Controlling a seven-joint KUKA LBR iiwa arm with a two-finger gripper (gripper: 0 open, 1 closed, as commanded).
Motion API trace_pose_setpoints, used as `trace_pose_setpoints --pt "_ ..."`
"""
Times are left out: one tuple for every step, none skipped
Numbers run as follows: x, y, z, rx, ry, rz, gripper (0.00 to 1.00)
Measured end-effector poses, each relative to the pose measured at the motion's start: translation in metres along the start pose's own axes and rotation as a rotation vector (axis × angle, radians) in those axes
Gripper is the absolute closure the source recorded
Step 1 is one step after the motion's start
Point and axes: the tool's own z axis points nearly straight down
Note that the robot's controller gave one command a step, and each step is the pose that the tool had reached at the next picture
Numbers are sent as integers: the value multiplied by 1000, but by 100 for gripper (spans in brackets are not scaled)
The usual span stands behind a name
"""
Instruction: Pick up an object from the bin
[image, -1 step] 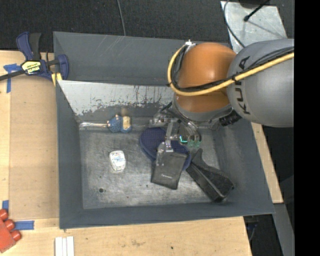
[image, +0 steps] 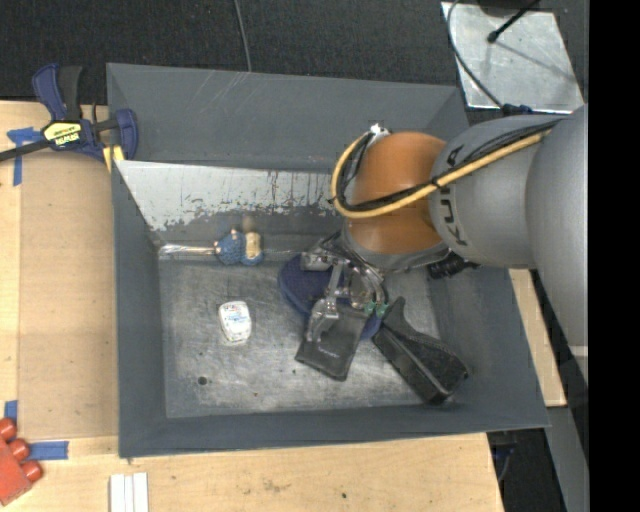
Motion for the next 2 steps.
trace_pose_setpoints --pt "-6 0 -3 -3 -21 5 100" --pt "-15 5 -141 4 5 55 100"
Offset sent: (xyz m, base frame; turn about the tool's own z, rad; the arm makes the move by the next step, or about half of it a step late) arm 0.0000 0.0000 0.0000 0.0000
